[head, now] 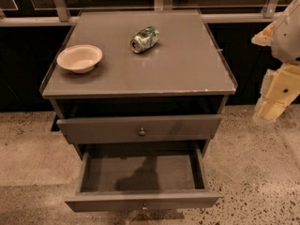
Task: Close middle drawer
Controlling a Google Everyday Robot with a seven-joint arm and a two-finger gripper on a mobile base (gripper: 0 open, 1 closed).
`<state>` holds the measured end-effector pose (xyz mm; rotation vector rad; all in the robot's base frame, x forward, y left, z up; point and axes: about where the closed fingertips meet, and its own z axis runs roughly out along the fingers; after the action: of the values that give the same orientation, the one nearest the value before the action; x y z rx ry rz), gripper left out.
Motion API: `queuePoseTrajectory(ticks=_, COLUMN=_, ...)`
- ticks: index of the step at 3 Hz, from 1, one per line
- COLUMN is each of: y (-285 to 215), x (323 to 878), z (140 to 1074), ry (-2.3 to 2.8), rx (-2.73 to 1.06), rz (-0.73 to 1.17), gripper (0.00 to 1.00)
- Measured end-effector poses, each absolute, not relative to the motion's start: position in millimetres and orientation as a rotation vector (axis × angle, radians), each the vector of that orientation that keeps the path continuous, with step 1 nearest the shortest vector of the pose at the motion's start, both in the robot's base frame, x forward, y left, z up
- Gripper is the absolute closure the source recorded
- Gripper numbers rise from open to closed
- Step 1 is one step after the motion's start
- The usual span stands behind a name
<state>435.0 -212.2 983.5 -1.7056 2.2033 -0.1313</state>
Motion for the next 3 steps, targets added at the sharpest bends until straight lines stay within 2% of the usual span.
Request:
queuePoseTrajectory(ticks=1, y=-195, x=415, z=971, ry=2.100, rx=-1.726, rz=-0.100, gripper=0.00)
queuePoseTrajectory(ticks=2, y=-180, x=397, z=902, ry=2.000, rx=-1.724, rz=0.073, gripper=0.00)
queuePoseTrajectory(ticks=3, y=-148, x=384, z=800, ry=1.906, rx=-1.656, rz=0.356, gripper=0.00)
